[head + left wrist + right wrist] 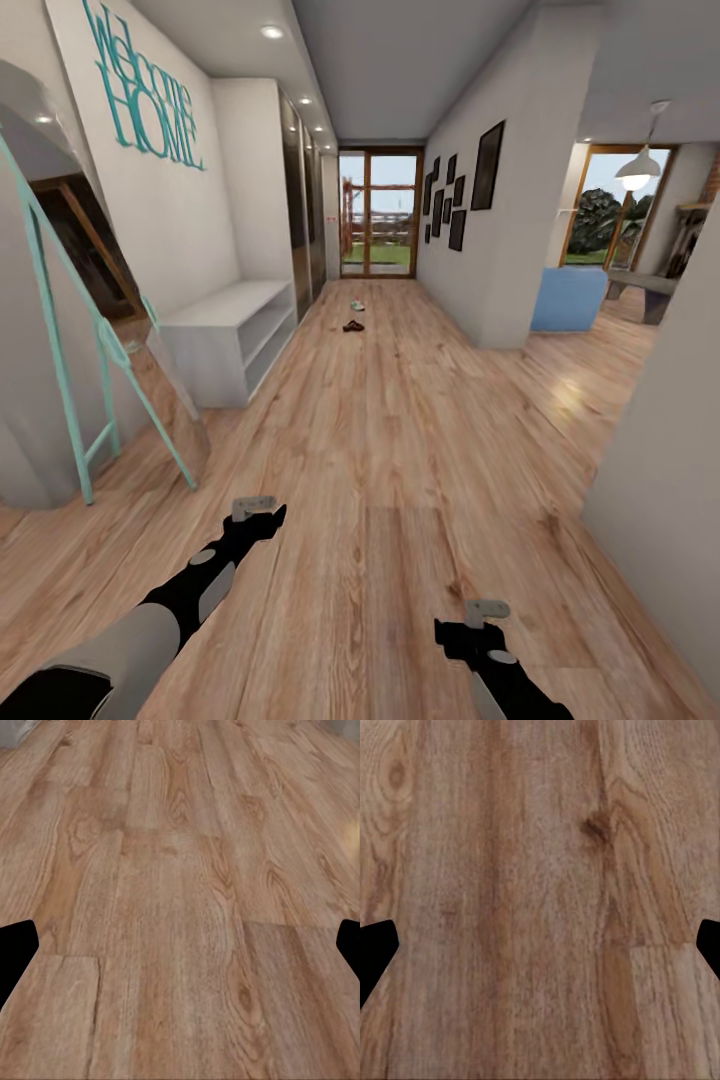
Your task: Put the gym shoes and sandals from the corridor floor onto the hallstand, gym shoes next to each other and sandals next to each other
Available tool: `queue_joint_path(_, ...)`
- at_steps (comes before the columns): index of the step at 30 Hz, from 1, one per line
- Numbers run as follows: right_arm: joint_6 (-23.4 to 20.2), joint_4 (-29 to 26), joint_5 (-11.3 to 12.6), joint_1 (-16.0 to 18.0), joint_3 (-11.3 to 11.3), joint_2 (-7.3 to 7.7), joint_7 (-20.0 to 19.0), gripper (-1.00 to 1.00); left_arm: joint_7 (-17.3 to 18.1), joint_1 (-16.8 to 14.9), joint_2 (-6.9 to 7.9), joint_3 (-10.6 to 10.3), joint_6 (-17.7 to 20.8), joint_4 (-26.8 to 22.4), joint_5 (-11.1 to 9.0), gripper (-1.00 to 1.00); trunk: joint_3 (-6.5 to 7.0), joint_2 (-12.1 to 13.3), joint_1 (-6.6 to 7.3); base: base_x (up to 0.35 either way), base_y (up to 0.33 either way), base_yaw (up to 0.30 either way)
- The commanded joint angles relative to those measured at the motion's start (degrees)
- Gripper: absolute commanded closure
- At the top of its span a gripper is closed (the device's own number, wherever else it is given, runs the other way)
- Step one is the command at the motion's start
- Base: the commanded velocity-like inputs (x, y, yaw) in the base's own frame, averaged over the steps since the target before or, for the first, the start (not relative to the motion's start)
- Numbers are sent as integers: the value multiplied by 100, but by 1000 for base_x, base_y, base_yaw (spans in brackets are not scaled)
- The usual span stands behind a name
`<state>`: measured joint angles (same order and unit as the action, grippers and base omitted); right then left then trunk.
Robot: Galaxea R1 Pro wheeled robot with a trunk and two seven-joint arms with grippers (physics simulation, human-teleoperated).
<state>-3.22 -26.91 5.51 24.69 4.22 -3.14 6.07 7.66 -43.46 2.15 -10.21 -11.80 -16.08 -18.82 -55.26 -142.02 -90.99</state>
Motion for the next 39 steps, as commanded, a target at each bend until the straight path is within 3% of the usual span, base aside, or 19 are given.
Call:
queue_joint_path(1, -30, -10, 57, 1, 51, 2, -14, -100, -40, -5, 5, -41, -23, 7, -60, -100, -6, -2, -2, 348, -90, 0)
queue_joint_path(6, -30, -8, 55, 1, 68, -2, -108, -100, -343, -5, 5, -34, -24, 8, -53, -100, -6, -2, -2, 348, -91, 0)
queue_joint_path(11, -30, -9, 55, 1, 75, -2, -258, -100, -392, -5, 5, -34, -24, 8, -52, -100, -6, -2, -2, 348, -92, 0)
queue_joint_path(16, -40, -8, 18, 1, 73, -2, -1048, -100, -403, -5, 5, -34, -29, 84, -51, -100, -6, -2, -2, 348, -92, 0)
queue_joint_path(19, -39, -3, 12, 1, 62, -10, -1193, -100, -404, -5, 5, -34, -65, 132, -46, -100, -6, -2, -2, 348, -92, 0)
queue_joint_path(33, -30, -28, 1, 1, 38, -20, -1236, -100, -405, -5, 5, -34, -189, 243, -45, -100, -6, -2, -2, 348, -92, 0)
queue_joint_path(39, -30, -41, 2, 1, 31, -25, -811, -100, -412, -5, 5, -34, -192, 252, -44, -100, -6, -2, -2, 348, -92, 0)
